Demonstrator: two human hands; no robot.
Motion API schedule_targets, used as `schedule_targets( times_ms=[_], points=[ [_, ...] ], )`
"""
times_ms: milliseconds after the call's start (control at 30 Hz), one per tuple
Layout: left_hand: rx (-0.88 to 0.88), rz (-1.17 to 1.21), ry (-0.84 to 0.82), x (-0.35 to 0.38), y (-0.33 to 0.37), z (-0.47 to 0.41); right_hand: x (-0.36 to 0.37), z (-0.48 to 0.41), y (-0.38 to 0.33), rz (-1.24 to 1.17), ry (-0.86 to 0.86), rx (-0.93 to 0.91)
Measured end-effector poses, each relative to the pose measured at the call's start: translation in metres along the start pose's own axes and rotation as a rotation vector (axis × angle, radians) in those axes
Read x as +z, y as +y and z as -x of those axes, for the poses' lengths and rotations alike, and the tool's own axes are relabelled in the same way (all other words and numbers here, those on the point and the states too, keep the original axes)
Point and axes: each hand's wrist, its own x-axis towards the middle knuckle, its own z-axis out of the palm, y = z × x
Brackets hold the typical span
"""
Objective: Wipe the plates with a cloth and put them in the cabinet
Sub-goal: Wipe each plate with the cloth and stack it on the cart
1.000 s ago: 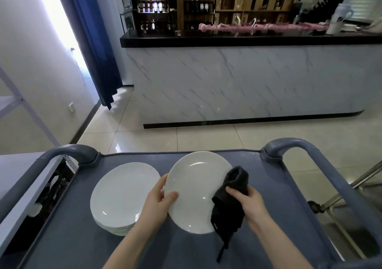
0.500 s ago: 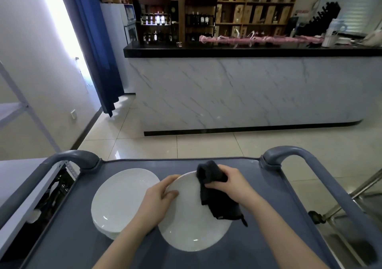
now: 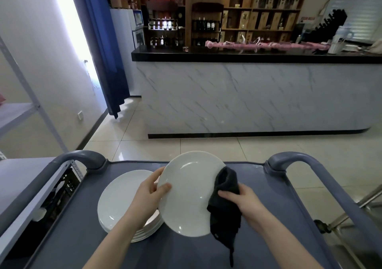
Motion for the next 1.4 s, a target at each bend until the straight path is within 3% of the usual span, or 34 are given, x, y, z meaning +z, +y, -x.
schedule_targets(
  times_ms=[167,233,333,433,567,633,767,967,1067,1233,1400],
  points=[
    [0.050,-0.311,-0.216,0.012,0.010,-0.007,0.012,-0.015,-0.050,0.622,-0.141,-0.239],
    [0.059,-0.338,-0.211,0.016,0.011,-0.009,0.022,-0.019,-0.053,0.728,-0.158,-0.305],
    [0.058,-0.266,-0.085,0.010,0.011,-0.009,0.021,-0.018,-0.046,0.595,-0.133,-0.320],
    [0.054,-0.174,0.073,0.003,0.003,-0.006,0.015,-0.012,-0.028,0.274,-0.011,-0.244],
    [-0.015,0.032,0.078,0.005,-0.016,0.011,0.012,-0.008,0.004,-0.249,0.172,-0.050],
    [-0.044,0.076,0.072,0.008,-0.023,0.015,0.009,-0.005,0.016,-0.346,0.193,0.019],
    [-0.051,-0.058,0.069,0.012,-0.032,0.014,-0.006,-0.004,0.018,-0.165,0.155,0.041],
    [0.128,-0.420,-0.063,0.009,-0.013,0.003,-0.004,-0.011,-0.028,0.678,-0.107,-0.189],
    [0.197,-0.555,-0.125,0.019,-0.004,-0.003,0.021,-0.018,-0.049,0.835,-0.218,-0.311],
    [0.220,-0.387,0.029,0.015,-0.001,-0.002,0.023,-0.026,-0.059,0.680,-0.198,-0.309],
    [0.144,-0.205,0.155,0.005,-0.003,0.001,0.002,-0.016,-0.022,0.193,-0.093,-0.093]
  ],
)
